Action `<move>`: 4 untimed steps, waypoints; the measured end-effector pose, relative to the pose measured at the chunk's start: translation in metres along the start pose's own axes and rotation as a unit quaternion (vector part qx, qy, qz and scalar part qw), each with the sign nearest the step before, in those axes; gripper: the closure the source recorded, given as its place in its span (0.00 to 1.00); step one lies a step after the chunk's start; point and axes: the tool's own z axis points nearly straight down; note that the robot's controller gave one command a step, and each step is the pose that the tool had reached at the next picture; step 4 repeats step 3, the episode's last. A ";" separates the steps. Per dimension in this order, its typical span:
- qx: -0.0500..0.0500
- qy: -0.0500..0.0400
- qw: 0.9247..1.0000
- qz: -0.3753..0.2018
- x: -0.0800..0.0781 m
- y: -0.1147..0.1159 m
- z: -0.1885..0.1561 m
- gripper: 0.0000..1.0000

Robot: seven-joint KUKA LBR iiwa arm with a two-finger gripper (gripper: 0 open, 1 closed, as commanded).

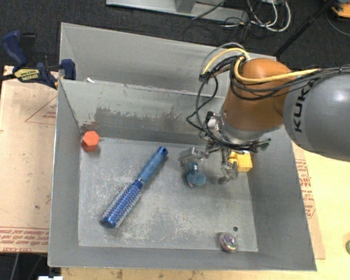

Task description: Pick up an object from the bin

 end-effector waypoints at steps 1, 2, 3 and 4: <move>0.001 -0.001 1.000 -0.022 -0.003 -0.003 0.020 0.00; 0.002 -0.001 1.000 -0.021 -0.003 -0.003 0.018 1.00; 0.007 -0.002 1.000 -0.008 -0.019 0.008 -0.140 1.00; 0.007 -0.002 1.000 -0.008 -0.019 0.008 -0.140 1.00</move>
Offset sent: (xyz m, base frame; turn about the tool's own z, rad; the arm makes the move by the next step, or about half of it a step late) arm 0.0032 0.0012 -0.0189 -0.0482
